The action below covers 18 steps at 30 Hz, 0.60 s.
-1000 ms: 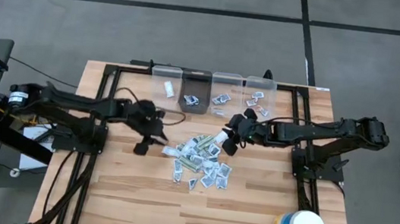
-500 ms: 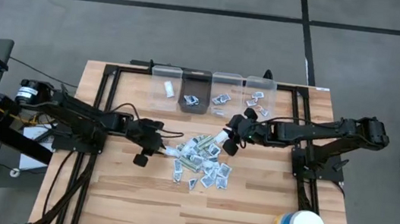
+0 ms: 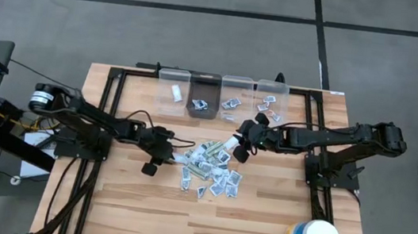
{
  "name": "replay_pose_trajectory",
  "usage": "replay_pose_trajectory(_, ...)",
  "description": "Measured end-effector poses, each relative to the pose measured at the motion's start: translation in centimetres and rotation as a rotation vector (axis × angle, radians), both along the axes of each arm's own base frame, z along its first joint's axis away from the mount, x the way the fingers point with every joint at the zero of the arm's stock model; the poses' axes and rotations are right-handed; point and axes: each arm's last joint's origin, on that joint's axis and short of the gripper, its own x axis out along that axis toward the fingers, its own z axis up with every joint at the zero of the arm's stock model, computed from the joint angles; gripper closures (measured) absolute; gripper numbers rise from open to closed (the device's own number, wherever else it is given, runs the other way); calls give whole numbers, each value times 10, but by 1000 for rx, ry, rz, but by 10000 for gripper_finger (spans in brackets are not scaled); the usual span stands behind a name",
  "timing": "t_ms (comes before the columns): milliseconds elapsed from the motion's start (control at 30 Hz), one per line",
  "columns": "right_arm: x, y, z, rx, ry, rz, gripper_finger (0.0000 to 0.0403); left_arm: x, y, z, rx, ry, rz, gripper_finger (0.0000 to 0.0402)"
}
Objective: Pick & Place First Aid Supplies
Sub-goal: Put the bandage into the left transparent bin
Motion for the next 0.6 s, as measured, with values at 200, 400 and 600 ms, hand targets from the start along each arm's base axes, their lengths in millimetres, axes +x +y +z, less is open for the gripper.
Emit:
replay_pose_trajectory(200, 0, 2, 0, 4, -2, 5, 317, 1, 3, -4, 6, 18, 16, 302)
replay_pose_trajectory(400, 0, 2, 0, 10, -3, 4, 317, 1, 5, -4, 56, 15, 63, 302)
replay_pose_trajectory(600, 0, 2, 0, 12, -3, 5, 317, 1, 5, -7, 60, 36, 64, 302)
